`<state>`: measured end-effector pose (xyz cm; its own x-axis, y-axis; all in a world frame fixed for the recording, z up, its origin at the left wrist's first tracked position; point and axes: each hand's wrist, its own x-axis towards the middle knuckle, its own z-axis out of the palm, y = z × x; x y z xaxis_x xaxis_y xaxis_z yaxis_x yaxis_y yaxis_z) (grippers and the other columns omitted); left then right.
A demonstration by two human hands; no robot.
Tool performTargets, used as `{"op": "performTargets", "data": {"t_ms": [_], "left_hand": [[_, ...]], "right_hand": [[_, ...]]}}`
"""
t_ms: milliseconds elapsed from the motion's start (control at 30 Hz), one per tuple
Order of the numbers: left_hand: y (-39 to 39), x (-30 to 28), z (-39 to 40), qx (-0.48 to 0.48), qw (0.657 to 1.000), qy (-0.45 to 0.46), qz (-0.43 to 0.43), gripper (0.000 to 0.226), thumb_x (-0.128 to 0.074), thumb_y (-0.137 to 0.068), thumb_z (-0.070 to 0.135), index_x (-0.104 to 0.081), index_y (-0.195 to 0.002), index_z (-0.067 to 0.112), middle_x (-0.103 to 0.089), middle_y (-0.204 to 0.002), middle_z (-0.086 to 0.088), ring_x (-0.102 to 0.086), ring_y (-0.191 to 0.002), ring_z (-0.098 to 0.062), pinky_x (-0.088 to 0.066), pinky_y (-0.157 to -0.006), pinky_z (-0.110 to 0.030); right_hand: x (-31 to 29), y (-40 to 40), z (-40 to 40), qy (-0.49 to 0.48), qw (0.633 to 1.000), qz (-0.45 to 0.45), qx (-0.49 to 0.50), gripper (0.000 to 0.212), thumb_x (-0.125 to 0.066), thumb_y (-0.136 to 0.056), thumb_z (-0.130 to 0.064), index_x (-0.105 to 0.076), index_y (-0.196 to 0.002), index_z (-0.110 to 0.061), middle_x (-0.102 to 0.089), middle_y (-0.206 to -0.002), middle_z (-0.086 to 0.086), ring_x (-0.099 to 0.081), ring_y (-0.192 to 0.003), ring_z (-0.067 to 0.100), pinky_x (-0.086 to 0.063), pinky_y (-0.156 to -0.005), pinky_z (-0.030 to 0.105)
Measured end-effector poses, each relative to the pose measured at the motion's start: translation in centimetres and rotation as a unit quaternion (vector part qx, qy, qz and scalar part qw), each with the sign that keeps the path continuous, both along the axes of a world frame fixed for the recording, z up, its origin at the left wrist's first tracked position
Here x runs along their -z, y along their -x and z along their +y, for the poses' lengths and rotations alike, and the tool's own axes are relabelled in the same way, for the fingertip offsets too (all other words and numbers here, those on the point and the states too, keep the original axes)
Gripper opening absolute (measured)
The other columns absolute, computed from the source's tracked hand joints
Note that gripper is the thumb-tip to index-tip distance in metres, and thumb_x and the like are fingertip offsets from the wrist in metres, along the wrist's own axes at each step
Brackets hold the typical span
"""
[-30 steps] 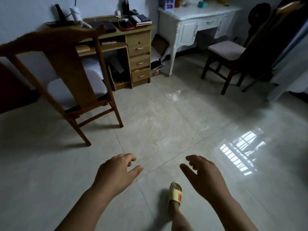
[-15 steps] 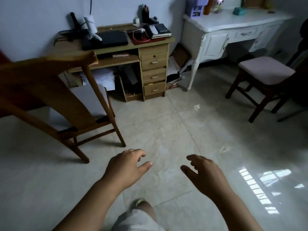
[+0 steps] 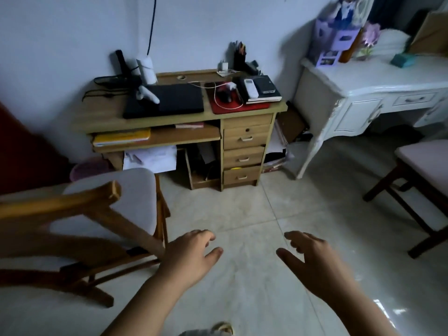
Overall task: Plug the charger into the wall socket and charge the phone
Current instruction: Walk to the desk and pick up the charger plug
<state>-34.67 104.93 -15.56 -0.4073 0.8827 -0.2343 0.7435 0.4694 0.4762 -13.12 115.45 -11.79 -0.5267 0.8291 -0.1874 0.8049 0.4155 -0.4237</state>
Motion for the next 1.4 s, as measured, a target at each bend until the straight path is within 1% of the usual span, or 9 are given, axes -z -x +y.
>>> {"op": "performTargets", "data": {"t_ms": [267,367,500,633,867,1033,1133,1300,1400], "left_hand": [[2.3,-0.7,19.0,0.077,0.997,-0.023,0.001,0.041,-0.050,-0.083,0.051,-0.054,-0.117,0.029,-0.064,-0.113,0.006,-0.059,-0.097,-0.012,-0.050,-0.076,-0.027],[3.7,-0.3,25.5,0.069,0.997,-0.023,0.011,0.040,-0.050,-0.083,0.051,-0.053,-0.117,0.030,-0.063,-0.114,0.008,-0.059,-0.097,-0.010,-0.044,-0.072,-0.022],[7.1,-1.7,32.9,0.038,0.999,0.004,0.033,0.041,-0.050,-0.082,0.053,-0.054,-0.117,0.032,-0.063,-0.115,0.009,-0.059,-0.098,-0.012,-0.044,-0.072,-0.025],[11.3,-3.3,38.5,-0.005,0.998,-0.027,0.050,0.041,-0.049,-0.083,0.052,-0.053,-0.119,0.033,-0.063,-0.116,0.011,-0.059,-0.099,-0.009,-0.042,-0.072,-0.022],[20.1,-1.4,40.5,-0.108,0.994,-0.002,-0.020,0.042,-0.052,-0.083,0.051,-0.053,-0.121,0.031,-0.062,-0.115,0.012,-0.056,-0.096,-0.003,-0.049,-0.082,-0.022],[29.1,0.4,43.7,-0.122,0.992,0.019,-0.032,0.040,-0.050,-0.084,0.052,-0.053,-0.119,0.032,-0.063,-0.111,0.012,-0.058,-0.097,-0.007,-0.048,-0.081,-0.025],[35.1,-0.1,46.7,-0.100,0.994,0.019,-0.045,0.041,-0.050,-0.085,0.050,-0.052,-0.122,0.032,-0.062,-0.112,0.012,-0.058,-0.097,-0.005,-0.047,-0.078,-0.021],[44.0,-1.1,51.6,-0.003,1.000,-0.005,-0.008,0.041,-0.049,-0.084,0.052,-0.053,-0.120,0.033,-0.061,-0.111,0.016,-0.057,-0.095,0.000,-0.042,-0.072,-0.015],[46.7,-0.6,54.6,0.046,0.999,-0.021,-0.016,0.037,-0.050,-0.085,0.050,-0.056,-0.116,0.031,-0.062,-0.107,0.014,-0.058,-0.090,-0.002,-0.045,-0.071,-0.017]], "right_hand": [[1.0,4.0,16.8,0.012,1.000,-0.002,0.020,0.048,-0.056,-0.082,-0.051,-0.054,-0.122,-0.025,-0.066,-0.114,-0.001,-0.063,-0.098,0.013,-0.055,-0.081,0.034],[1.9,6.0,23.9,0.018,1.000,-0.005,-0.001,0.049,-0.054,-0.083,-0.051,-0.052,-0.124,-0.025,-0.065,-0.117,-0.002,-0.062,-0.100,0.012,-0.055,-0.083,0.032],[1.3,9.6,32.5,0.027,0.999,-0.002,-0.031,0.049,-0.051,-0.084,-0.053,-0.050,-0.124,-0.026,-0.064,-0.118,-0.003,-0.061,-0.101,0.014,-0.054,-0.084,0.033],[0.1,15.3,39.7,0.021,0.997,0.017,-0.073,0.044,-0.050,-0.085,-0.051,-0.052,-0.121,-0.026,-0.064,-0.115,-0.002,-0.060,-0.100,0.016,-0.053,-0.082,0.035],[0.6,26.7,45.2,0.031,0.985,0.037,-0.163,0.040,-0.052,-0.084,-0.048,-0.056,-0.117,-0.025,-0.066,-0.111,-0.001,-0.060,-0.098,0.019,-0.052,-0.080,0.035],[1.8,35.6,48.8,0.019,0.986,0.037,-0.159,0.037,-0.054,-0.085,-0.044,-0.057,-0.114,-0.023,-0.066,-0.110,0.001,-0.061,-0.100,0.021,-0.051,-0.081,0.035],[1.5,41.0,50.8,0.019,0.989,0.034,-0.146,0.034,-0.055,-0.084,-0.043,-0.058,-0.110,-0.022,-0.066,-0.104,0.001,-0.062,-0.095,0.021,-0.051,-0.077,0.035],[1.2,48.5,53.5,0.038,0.996,0.033,-0.068,0.036,-0.058,-0.082,-0.044,-0.058,-0.112,-0.024,-0.066,-0.109,-0.002,-0.062,-0.096,0.016,-0.051,-0.079,0.032],[1.7,50.8,55.1,0.045,0.998,0.010,-0.037,0.037,-0.056,-0.083,-0.044,-0.057,-0.113,-0.023,-0.066,-0.106,-0.002,-0.062,-0.094,0.015,-0.051,-0.079,0.032]]}}
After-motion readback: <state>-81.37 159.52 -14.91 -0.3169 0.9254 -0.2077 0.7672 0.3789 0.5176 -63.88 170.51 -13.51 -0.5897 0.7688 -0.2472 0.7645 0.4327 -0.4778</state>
